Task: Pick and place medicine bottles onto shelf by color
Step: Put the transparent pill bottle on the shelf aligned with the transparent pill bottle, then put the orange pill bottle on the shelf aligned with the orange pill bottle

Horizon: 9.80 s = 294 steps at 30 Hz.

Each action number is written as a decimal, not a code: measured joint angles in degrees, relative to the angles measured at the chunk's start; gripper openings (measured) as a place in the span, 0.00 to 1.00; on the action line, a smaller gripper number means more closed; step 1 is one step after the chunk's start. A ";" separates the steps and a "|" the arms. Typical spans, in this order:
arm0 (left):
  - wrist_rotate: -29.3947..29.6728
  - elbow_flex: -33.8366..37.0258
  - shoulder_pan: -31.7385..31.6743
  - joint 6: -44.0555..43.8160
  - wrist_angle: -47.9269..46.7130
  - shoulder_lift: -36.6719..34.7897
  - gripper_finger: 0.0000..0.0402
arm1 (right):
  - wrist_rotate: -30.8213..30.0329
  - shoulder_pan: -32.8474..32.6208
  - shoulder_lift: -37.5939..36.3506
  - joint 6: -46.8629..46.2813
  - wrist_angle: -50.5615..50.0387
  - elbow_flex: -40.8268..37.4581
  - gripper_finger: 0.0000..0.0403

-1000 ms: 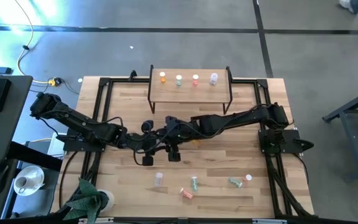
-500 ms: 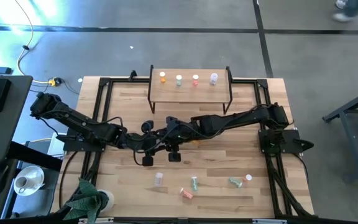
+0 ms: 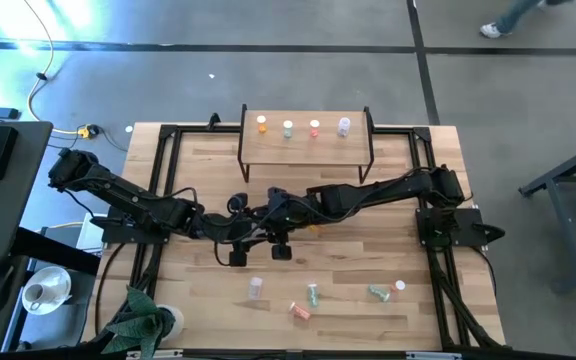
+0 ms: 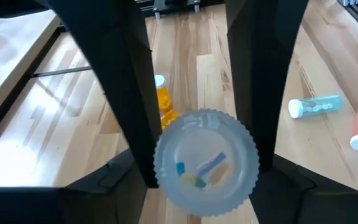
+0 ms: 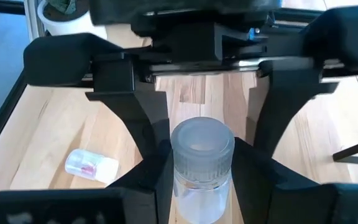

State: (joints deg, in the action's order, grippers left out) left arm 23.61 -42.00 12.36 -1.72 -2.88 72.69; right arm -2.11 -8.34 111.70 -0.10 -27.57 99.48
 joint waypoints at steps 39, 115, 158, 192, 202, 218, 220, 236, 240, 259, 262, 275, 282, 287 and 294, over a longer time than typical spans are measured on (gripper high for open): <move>-0.52 -0.02 -0.02 0.37 -3.78 -5.29 0.63 | -35.37 -1.01 -22.82 -12.28 -24.15 -9.53 0.29; -0.50 -0.02 -0.01 -0.63 -3.29 -5.23 0.63 | -15.43 34.60 -47.60 -6.99 42.71 -68.50 0.42; -0.28 0.02 2.00 -11.78 -17.11 -5.22 0.63 | -14.05 4.07 -57.60 -10.09 36.99 -68.48 0.50; 1.05 9.53 2.67 -11.97 -0.81 -3.78 0.63 | -25.10 -10.47 -32.80 -18.56 32.09 -68.46 0.50; 1.03 9.51 2.67 -11.59 -0.54 -3.78 0.63 | -31.56 -10.43 -24.49 -28.90 32.25 -68.46 0.50; 1.03 9.51 2.67 -11.58 -0.41 -3.78 0.63 | -37.03 -9.06 -12.11 -34.45 43.67 -68.39 0.50; 1.03 9.51 2.67 -11.58 -0.41 -3.78 0.63 | -37.15 -8.82 -11.79 -34.28 44.65 -68.39 0.50; 1.03 9.49 2.67 -11.58 -0.41 -3.78 0.63 | -37.05 -6.60 -11.63 -32.46 47.48 -68.46 0.43; 1.01 9.49 2.68 -11.58 -0.41 -3.78 0.63 | -37.11 -6.45 -11.63 -31.01 49.39 -68.46 0.42; 1.01 9.46 2.69 -11.58 -0.41 -3.78 0.63 | -34.93 -4.70 -11.67 -31.38 49.57 -68.46 0.20; 1.02 9.46 2.68 -11.58 -0.41 -3.78 0.63 | -34.86 -4.70 -11.67 -30.93 49.59 -68.46 0.18; 1.01 9.46 2.68 -10.10 -0.42 -3.78 0.63 | -31.78 -4.72 -21.16 -28.88 49.38 -68.50 0.18; 1.01 9.46 2.67 -10.08 0.28 -3.78 0.63 | -32.00 -4.68 -29.48 -18.70 49.46 -63.12 0.18; 1.01 9.46 2.67 -10.07 1.45 -3.78 0.63 | -31.91 -4.68 -30.49 -8.94 48.68 -54.72 0.18; 0.99 9.46 2.69 -8.57 1.95 -3.80 0.63 | -31.95 -4.68 -28.89 -5.71 38.64 -44.40 0.18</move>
State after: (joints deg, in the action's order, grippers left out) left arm 24.60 -32.53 15.05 -10.28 -0.93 68.88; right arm -34.06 -13.02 82.81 -5.81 11.07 55.08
